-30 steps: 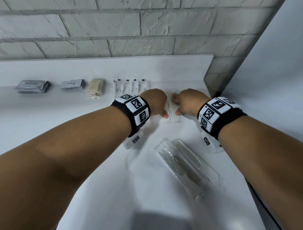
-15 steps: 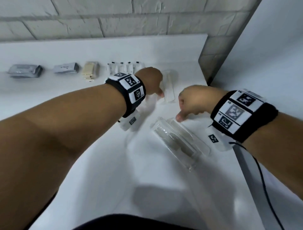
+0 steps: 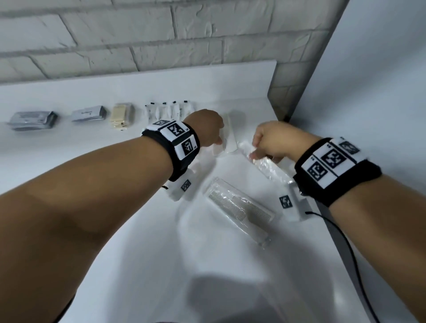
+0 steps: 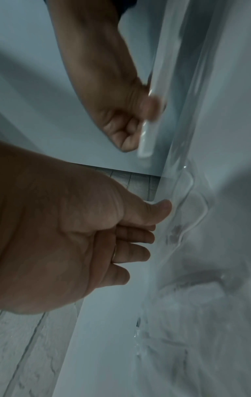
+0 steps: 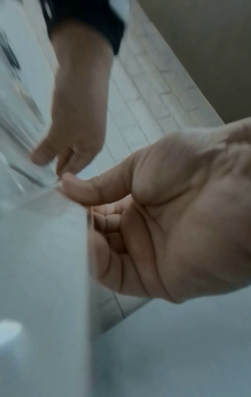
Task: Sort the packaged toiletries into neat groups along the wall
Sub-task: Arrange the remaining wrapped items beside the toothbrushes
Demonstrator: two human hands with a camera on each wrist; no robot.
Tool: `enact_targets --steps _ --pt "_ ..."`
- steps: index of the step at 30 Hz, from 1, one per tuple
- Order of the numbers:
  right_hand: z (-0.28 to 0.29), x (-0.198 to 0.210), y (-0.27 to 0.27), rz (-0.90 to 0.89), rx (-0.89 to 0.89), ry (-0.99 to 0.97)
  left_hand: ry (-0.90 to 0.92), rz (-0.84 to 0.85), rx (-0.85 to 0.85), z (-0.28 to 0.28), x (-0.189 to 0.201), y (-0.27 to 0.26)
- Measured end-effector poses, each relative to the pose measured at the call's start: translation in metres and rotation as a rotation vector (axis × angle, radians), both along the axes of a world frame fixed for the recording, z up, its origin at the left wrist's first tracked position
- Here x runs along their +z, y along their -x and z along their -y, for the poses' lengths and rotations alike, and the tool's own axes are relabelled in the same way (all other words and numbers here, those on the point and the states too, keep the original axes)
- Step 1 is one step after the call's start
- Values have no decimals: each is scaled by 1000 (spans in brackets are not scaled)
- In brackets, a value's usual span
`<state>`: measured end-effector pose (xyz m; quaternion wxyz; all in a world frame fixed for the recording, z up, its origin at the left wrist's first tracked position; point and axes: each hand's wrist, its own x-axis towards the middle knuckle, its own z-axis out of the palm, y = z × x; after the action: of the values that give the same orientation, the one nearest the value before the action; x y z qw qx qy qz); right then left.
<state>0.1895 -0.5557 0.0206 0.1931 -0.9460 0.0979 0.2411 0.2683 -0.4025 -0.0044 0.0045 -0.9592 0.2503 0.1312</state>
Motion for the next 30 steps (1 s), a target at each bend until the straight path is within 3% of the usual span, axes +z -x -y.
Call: enact_targets --steps 2,4,8,12,20,26,30 --pt "14 1 -17 79 -218 -192 7 -9 -4 3 -1 -2" --pt "28 -5 -31 135 -320 -272 14 -16 -10 6 -3 -4" --pt "50 -18 -37 213 58 82 34 -17 -31 9 -6 -6" --pt "45 -23 -30 46 364 242 9 -40 -71 12 -10 -5" --pt "26 -24 -58 101 475 366 16 -24 -61 10 -12 -1" --pt "25 -21 -66 147 392 285 129 21 -7 13 -14 -3" --pt "24 -26 -65 134 413 296 96 0 -32 19 -17 -4"
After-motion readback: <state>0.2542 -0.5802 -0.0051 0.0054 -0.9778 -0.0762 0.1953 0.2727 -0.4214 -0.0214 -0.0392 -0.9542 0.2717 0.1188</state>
